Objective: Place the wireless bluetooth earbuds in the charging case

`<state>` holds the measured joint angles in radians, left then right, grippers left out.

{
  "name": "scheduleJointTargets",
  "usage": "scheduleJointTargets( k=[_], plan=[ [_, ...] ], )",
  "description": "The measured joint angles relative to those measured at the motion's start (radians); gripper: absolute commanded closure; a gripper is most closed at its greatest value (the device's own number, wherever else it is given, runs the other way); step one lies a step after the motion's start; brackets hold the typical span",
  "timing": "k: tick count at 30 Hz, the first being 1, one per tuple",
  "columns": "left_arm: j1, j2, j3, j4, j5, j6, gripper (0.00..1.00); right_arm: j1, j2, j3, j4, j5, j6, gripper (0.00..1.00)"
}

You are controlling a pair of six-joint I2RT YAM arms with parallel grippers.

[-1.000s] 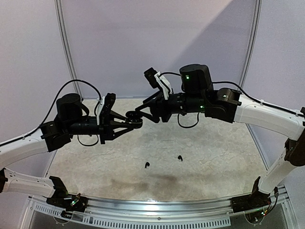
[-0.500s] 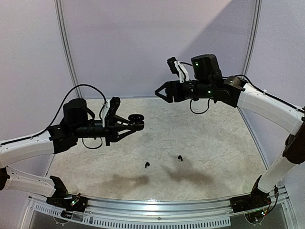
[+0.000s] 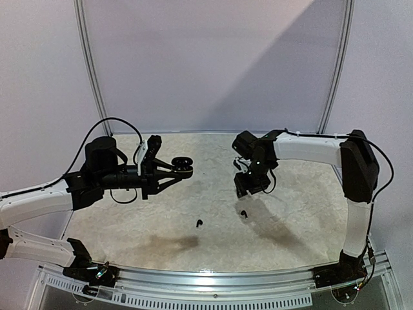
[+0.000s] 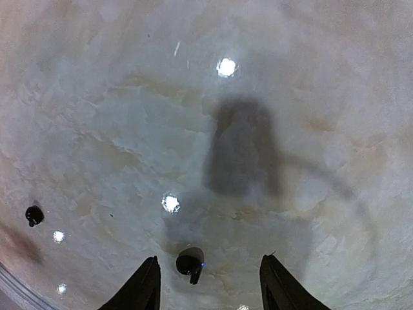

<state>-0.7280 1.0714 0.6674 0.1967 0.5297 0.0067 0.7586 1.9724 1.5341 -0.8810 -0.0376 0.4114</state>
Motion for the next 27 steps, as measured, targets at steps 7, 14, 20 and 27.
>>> scheduleJointTargets(
  k=[7,14,20,27],
  plan=[
    [0.005,0.000,-0.005,0.000,0.001,0.012,1.00,0.068,0.157,0.143,-0.130,0.005,-0.056,0.49],
    [0.009,0.000,-0.008,0.000,0.001,0.019,1.00,0.098,0.243,0.192,-0.224,0.014,-0.074,0.58],
    [0.009,0.000,-0.011,-0.001,0.001,0.023,1.00,0.106,0.256,0.197,-0.265,0.047,-0.077,0.63],
    [0.009,0.000,-0.011,-0.001,0.002,0.026,1.00,0.106,0.256,0.197,-0.284,0.068,-0.076,0.72]
  ],
)
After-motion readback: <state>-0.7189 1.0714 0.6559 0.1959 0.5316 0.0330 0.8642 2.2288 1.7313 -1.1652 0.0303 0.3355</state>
